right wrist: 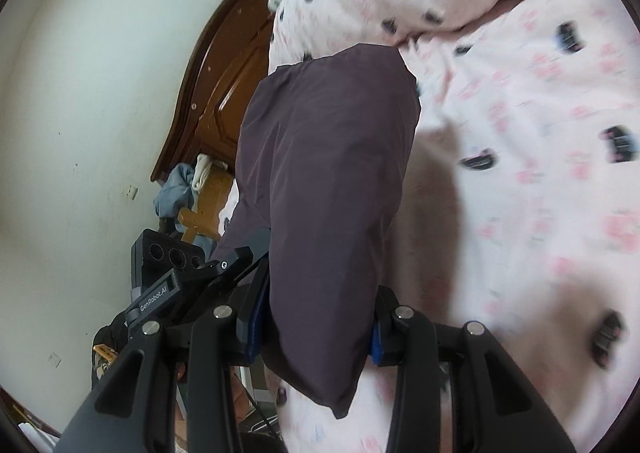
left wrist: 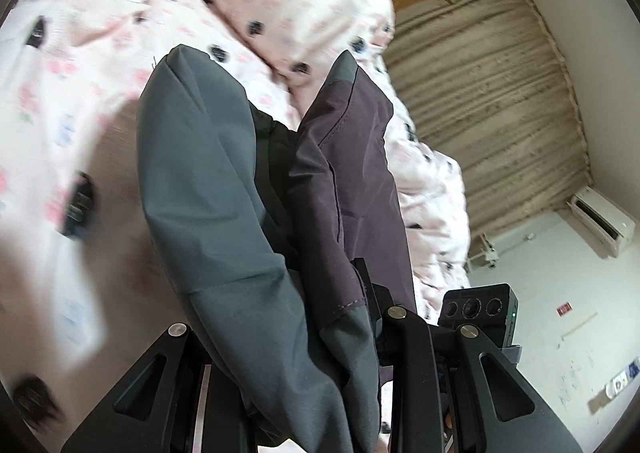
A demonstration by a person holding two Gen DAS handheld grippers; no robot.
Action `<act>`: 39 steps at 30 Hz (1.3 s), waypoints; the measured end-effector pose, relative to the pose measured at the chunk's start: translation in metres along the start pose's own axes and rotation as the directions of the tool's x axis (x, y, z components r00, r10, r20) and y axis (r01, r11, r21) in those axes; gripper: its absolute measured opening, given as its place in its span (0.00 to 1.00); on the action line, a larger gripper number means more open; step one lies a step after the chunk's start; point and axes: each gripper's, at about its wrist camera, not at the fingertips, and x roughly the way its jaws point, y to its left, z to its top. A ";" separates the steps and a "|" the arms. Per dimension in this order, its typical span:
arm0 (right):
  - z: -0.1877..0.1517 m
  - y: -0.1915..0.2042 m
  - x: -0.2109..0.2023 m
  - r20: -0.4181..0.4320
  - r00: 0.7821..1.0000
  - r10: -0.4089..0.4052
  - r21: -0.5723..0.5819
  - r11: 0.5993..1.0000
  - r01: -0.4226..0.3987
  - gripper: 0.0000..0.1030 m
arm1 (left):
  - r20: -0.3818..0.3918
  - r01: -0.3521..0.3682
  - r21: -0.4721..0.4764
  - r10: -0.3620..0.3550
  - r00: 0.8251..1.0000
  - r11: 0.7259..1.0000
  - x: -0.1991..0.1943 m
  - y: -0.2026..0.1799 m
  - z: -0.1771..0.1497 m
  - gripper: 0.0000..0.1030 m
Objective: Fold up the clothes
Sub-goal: 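Lower the folded bundle onto the duvet and open both grippers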
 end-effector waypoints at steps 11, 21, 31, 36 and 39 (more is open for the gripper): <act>0.000 -0.030 0.064 -0.074 0.995 -0.062 0.033 0.997 0.065 0.38 | -0.096 -0.011 -0.205 -0.009 0.995 0.979 0.018 0.063 -0.001 0.25; -0.006 -0.036 0.051 -0.096 0.989 -0.109 0.042 0.993 0.113 0.60 | -0.100 -0.026 -0.225 0.004 0.995 0.974 -0.004 0.059 -0.015 0.44; -0.024 -0.016 0.007 -0.081 0.973 -0.215 -0.055 0.976 0.211 0.76 | 0.114 -0.353 0.049 0.346 0.931 0.934 -0.076 0.026 -0.021 0.63; -0.046 0.007 -0.016 -0.029 0.950 -0.311 -0.154 0.940 0.303 0.82 | 0.328 -0.541 0.240 0.458 0.827 0.806 -0.086 -0.024 -0.041 0.65; -0.063 0.028 -0.027 0.020 0.921 -0.389 -0.239 0.893 0.382 0.85 | 0.405 -0.632 0.270 0.510 0.759 0.727 -0.085 -0.050 -0.060 0.65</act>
